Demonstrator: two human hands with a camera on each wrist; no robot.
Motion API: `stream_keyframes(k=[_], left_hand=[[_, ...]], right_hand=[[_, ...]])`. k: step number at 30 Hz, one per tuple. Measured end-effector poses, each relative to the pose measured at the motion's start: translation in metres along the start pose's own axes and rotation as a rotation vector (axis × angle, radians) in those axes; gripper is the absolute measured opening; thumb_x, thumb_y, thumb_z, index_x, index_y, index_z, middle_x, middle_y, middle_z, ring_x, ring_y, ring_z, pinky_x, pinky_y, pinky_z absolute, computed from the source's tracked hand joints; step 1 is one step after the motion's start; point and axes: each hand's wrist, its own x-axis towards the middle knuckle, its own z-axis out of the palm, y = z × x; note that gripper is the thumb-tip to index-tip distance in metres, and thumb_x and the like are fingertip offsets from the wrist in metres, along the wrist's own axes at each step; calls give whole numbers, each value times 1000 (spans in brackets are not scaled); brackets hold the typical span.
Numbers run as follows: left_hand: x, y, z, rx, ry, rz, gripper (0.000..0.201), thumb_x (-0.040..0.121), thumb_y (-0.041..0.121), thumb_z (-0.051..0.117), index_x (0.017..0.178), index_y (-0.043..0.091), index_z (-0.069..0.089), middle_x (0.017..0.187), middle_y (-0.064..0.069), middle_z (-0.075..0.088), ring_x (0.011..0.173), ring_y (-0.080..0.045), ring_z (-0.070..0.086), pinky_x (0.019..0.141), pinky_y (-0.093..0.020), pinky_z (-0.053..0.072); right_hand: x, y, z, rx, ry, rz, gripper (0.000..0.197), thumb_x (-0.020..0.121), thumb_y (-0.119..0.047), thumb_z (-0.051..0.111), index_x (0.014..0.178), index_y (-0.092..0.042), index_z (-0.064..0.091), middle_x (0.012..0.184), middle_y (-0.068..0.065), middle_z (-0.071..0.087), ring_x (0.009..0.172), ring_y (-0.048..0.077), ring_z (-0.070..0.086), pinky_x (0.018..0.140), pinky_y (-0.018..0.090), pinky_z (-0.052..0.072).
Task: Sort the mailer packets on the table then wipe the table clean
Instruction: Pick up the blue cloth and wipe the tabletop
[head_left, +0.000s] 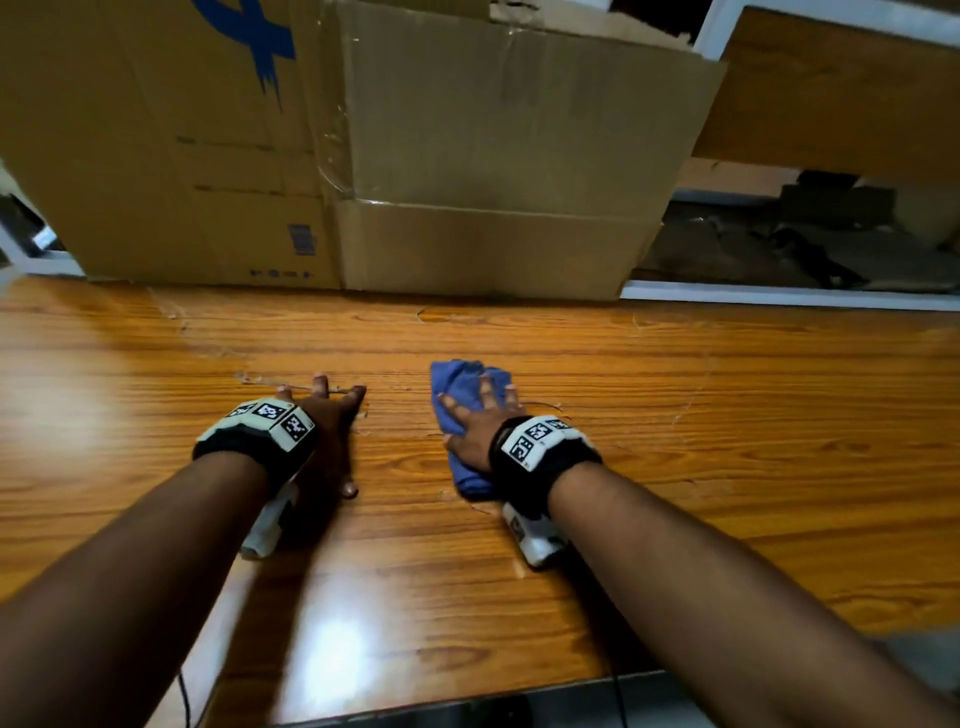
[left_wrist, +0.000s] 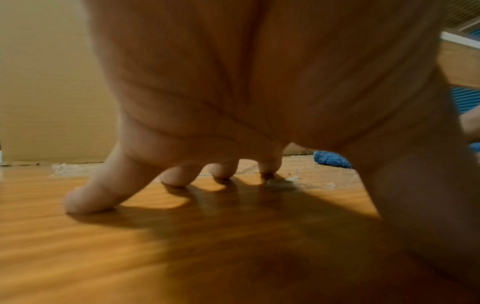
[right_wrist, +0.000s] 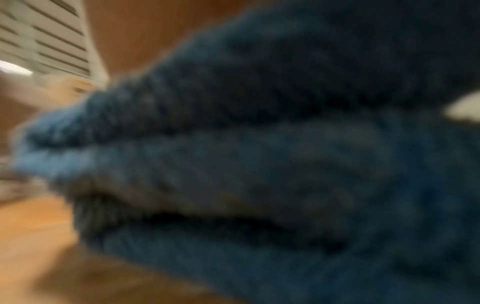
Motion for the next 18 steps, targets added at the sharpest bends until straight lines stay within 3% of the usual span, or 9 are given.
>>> stream_keyframes(k=[3, 6, 9, 12, 14, 16, 18], left_hand=[[-2, 0, 1, -18, 10, 12, 151, 40, 63, 87, 147, 42, -17, 156, -14, -24, 136, -59, -10, 108, -70, 14], [0, -4, -1, -52, 23, 27, 142, 46, 64, 85, 149, 41, -9, 157, -17, -17, 139, -56, -3, 111, -66, 16], [5, -4, -13, -174, 90, 10, 137, 44, 72, 80, 149, 46, -4, 158, -19, -9, 142, -49, 9, 113, -57, 23], [15, 5, -24, -257, 200, -45, 139, 50, 67, 81, 148, 42, -14, 157, -17, -16, 141, -50, -9, 114, -62, 11], [28, 7, -28, -288, 191, -76, 147, 46, 69, 82, 148, 35, -18, 157, -17, -19, 140, -49, -15, 114, -63, 5], [40, 5, -31, -281, 139, -110, 153, 40, 74, 80, 151, 30, -15, 156, -21, -18, 140, -50, -13, 113, -65, 6], [47, 7, -35, -252, 98, -135, 147, 44, 73, 80, 151, 29, -11, 155, -22, -19, 140, -52, -8, 113, -63, 11]], right_hand=[[6, 23, -4, -56, -19, -54, 66, 90, -66, 33, 144, -57, -4, 158, 2, -23, 144, 37, -19, 118, 54, 0], [18, 87, -13, 16, -3, 174, 70, 82, -73, 25, 142, -58, -8, 158, 4, -23, 145, 36, -17, 117, 55, -2], [17, 105, -22, 72, -11, 321, 66, 88, -68, 27, 144, -56, -7, 157, 4, -27, 145, 40, -12, 118, 54, 1], [25, 59, -15, 21, -7, 179, 71, 83, -70, 26, 144, -54, -7, 157, 7, -26, 144, 40, -18, 116, 58, -2], [28, 23, -5, -26, -6, 38, 72, 84, -69, 29, 145, -54, -6, 157, 7, -25, 143, 40, -21, 115, 59, -3], [18, 8, -9, -39, -23, -45, 68, 91, -65, 34, 145, -54, -4, 157, 4, -26, 143, 41, -20, 117, 56, -1], [19, 26, -23, -75, -23, -72, 66, 92, -66, 33, 146, -54, -3, 158, 3, -23, 144, 39, -16, 118, 53, 1]])
